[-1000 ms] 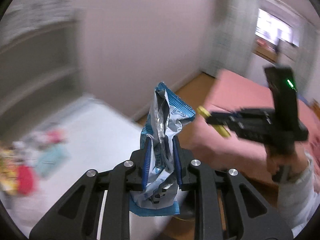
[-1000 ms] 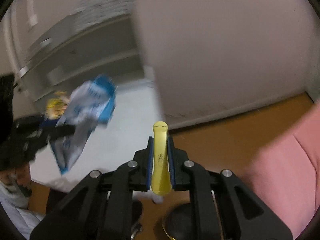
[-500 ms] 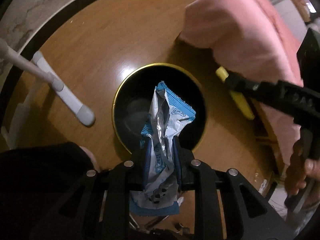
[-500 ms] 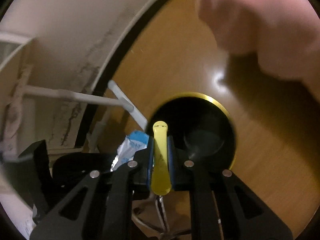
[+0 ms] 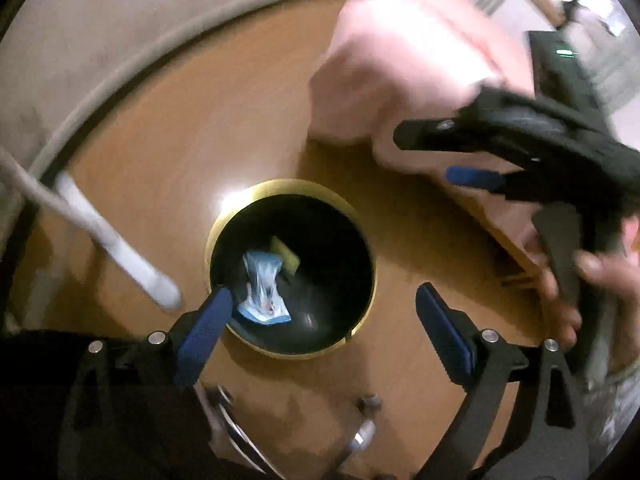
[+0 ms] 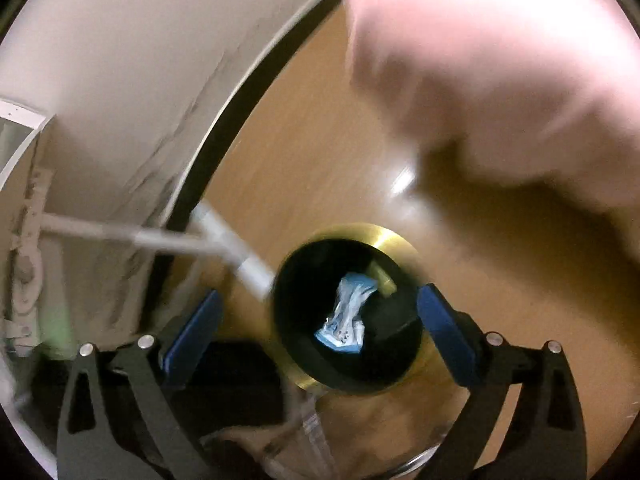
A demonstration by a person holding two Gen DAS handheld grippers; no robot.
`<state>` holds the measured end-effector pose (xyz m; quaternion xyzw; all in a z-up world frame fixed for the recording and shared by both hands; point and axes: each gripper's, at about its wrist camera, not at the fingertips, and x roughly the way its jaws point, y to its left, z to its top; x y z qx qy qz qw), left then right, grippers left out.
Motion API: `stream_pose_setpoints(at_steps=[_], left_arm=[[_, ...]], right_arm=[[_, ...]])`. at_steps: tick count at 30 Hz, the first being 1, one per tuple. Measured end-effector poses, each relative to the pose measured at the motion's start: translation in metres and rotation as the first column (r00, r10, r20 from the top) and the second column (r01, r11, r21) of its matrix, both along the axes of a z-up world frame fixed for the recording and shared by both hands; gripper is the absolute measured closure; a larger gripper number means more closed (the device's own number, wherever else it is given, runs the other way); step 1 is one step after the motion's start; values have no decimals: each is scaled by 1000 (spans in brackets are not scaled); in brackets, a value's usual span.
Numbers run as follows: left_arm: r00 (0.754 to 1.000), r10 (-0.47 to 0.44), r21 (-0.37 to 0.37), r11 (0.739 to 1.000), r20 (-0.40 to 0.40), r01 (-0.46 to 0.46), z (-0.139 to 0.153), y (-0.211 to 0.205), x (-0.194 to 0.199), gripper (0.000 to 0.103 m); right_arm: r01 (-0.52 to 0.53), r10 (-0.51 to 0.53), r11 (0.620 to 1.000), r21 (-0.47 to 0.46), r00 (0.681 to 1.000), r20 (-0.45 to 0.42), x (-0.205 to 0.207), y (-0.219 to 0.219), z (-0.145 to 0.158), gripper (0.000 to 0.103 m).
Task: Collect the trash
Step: 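Carry both items to the black bin and open both tools over it, then return both tools to the desk and approach the remaining trash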
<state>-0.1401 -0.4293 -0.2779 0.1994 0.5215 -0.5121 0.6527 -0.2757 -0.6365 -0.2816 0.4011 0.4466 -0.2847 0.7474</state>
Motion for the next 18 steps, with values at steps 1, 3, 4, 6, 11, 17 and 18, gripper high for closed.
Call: stream_pose_setpoints(at_steps=[1,3,4,6,11,17,18], left_arm=[[997,-28,-94,995,66,34,32,12,-11,13],[988,-49,-227,971,148,82,87,36,-23,12],[984,-39,-285,954,173,88,118,52,-24,11],[977,11,-364,929,213,69,162,83,-18,10],[889,350,-451,871,295,-194,220,175,42,9],[667,699,-418,703,256,-576,225,317,106,9],[632,728,-411,679,266,-609,226,333,111,9]], right_arm=[[20,-22,992,-127,1000,-14,-9,4,27,8],[56,-62,926,-373,998,-4,-25,19,87,7],[69,-70,904,-423,997,11,-29,24,104,7],[114,-92,853,-510,993,67,-38,40,142,7],[128,-4,817,-562,976,217,-25,80,194,7],[-151,321,812,-564,922,216,77,160,214,7],[-202,380,798,-568,900,214,100,176,218,7]])
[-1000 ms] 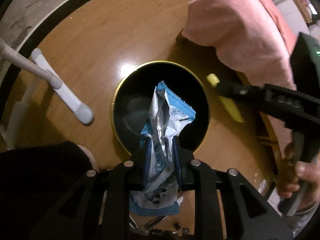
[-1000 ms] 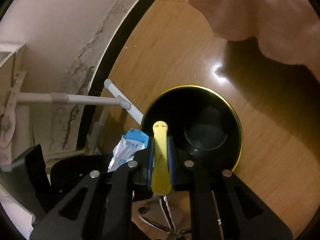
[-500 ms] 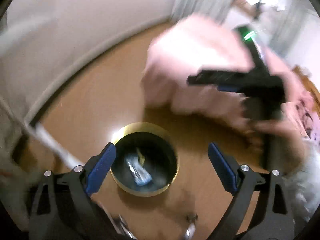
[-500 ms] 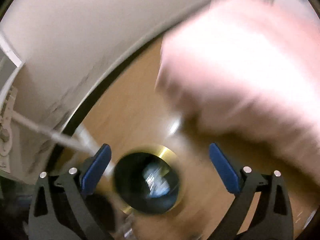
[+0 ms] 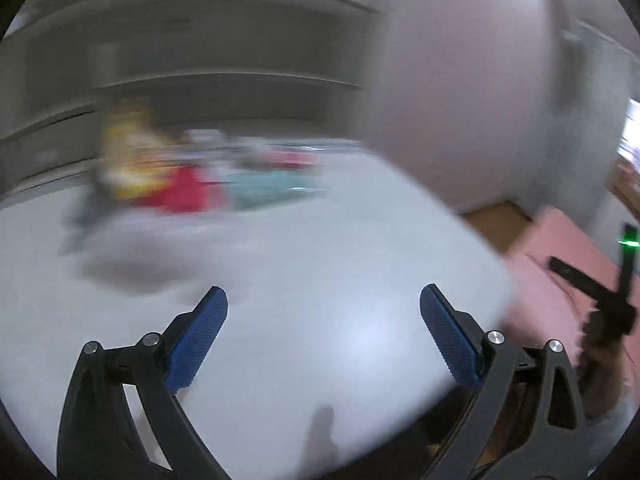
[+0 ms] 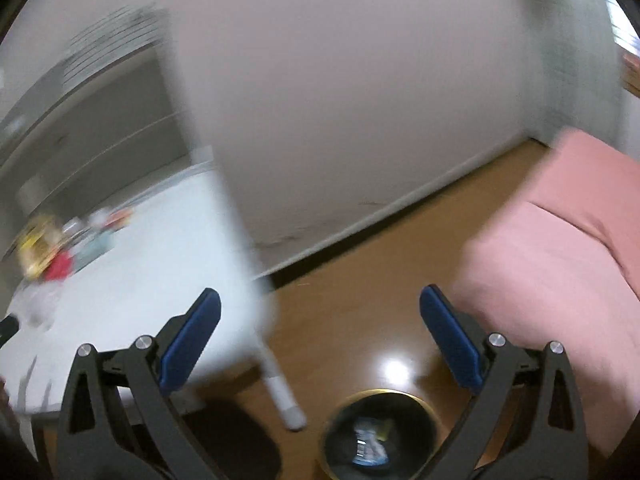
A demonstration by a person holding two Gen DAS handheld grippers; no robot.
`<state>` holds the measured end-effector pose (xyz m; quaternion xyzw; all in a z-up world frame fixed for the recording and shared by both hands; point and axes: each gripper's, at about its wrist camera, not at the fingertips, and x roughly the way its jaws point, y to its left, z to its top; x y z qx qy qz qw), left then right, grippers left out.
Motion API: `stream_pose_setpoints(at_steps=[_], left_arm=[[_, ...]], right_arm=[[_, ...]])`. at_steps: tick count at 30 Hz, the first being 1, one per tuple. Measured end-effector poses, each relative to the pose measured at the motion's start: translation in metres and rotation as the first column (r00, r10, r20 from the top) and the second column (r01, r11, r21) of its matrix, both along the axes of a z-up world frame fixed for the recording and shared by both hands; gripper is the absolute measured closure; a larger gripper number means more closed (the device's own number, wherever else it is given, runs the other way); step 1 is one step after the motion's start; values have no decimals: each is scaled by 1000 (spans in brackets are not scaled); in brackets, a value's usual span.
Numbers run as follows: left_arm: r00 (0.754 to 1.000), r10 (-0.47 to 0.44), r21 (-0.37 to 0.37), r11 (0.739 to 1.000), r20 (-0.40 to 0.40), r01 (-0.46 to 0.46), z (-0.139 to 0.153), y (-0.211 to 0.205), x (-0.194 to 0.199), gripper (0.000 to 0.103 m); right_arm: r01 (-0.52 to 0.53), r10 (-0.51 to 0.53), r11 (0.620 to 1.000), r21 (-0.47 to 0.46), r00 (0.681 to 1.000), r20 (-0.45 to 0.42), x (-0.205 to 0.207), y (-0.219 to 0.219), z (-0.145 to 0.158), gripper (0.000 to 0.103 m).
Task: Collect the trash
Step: 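Return both tools to the desk and approach the remaining trash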
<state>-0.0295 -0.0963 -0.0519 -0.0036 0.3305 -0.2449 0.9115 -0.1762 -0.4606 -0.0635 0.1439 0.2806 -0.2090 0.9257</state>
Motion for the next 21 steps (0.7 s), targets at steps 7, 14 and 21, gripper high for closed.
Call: stream_pose_setpoints(at_steps=[7,14,21], left_arm=[[953,295,26,955,-62,-294,-4,128,36,9],[958,280,-4,960,-66,-281,22,153,71,9],[984,167,88,983,-55,-162,36,102,164,9]], right_arm=[[-527,525,849,-49,850,-45,136,152,25,7],[-740,724,668,-73,670,-161,209,273,10,7],[-810,777,582,-73,580,-244,243,323,-3,7]])
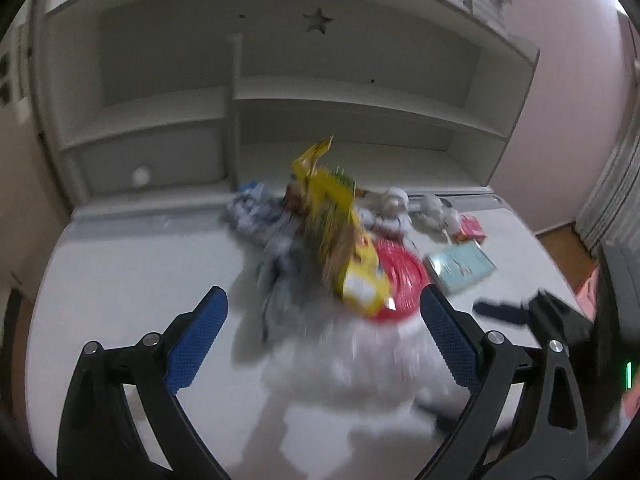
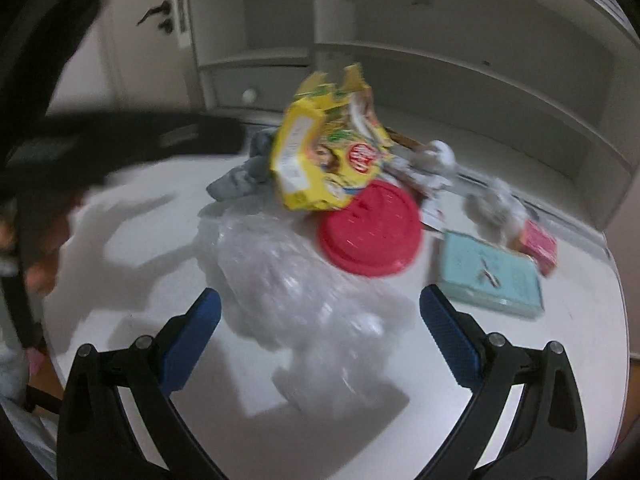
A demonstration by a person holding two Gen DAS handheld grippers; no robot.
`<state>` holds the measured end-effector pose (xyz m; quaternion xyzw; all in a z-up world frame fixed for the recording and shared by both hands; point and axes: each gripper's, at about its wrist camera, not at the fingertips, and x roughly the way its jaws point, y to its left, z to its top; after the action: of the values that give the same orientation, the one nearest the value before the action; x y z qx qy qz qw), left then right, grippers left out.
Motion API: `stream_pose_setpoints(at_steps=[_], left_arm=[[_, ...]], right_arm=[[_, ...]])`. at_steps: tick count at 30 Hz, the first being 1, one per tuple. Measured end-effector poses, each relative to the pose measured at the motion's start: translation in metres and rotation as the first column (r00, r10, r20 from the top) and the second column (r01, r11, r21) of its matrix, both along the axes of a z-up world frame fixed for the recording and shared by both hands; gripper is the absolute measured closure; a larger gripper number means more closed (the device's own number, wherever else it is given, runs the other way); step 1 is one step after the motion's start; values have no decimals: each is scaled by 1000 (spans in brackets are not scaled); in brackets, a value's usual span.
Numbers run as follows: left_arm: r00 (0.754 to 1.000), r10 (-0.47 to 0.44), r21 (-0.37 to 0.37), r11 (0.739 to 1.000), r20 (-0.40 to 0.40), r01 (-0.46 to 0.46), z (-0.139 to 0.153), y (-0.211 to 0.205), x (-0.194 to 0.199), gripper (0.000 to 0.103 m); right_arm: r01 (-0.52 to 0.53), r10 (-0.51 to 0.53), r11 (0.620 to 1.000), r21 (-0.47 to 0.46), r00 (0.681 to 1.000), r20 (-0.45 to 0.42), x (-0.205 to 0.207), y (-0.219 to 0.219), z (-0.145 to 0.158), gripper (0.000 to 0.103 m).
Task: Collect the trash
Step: 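Return both tools to the desk and approach the remaining trash, then grasp the yellow snack bag with left tool while right tool grasps the clear plastic bag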
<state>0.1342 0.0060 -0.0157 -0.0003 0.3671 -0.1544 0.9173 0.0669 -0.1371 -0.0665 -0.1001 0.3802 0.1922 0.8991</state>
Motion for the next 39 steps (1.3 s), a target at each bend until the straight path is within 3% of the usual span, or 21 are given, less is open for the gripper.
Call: stream_pose_setpoints(at_steps=[3,4,5,6,8,10,13,18,22,26,31,39], left_arm=[[1000,-2,56,998,-20,3,-8,-13,39,10],[999,3,74,997,-45,1,-15,-16,53,18],[997,5,82,997,-72,1,-22,-16,62,45],[994,-6,63,998,-113,13,-32,-15,71,57],[993,-26,38,999,-120,30,-37,-14,72,76],[996,-41,48,998,-80,45,-33,-16,66,85],[998,-48,29,998,-29,49,-22,-15,55,87],[999,1,-60,998,34,1,5,12,26,88],[996,61,-95,994,67,-54,22,33,10,88],[990,113,-118,988,88,-103,31,52,-12,88],[992,123,-111,987,42,-117,11,55,-39,87],[998,61,-103,993,-28,-64,-25,34,-63,87]], right_arm=[[-9,8,999,-48,1000,-10,10,11,-8,11],[-8,7,999,-53,1000,-25,14,12,-11,20],[-9,6,999,-50,999,-47,18,13,-14,26],[-12,9,999,-41,998,-70,20,12,-18,34],[-19,16,999,-31,996,-87,21,11,-22,47],[-26,25,1000,-16,996,-87,18,10,-21,63],[-39,41,999,26,996,-84,13,7,-15,69],[10,-7,995,104,1000,-23,-7,-17,9,70],[114,-123,979,167,992,42,-25,-58,31,70],[244,-266,948,203,960,90,-40,-105,42,70],[360,-376,913,194,925,54,-56,-154,17,70],[380,-385,910,167,923,-4,-66,-166,-10,70]])
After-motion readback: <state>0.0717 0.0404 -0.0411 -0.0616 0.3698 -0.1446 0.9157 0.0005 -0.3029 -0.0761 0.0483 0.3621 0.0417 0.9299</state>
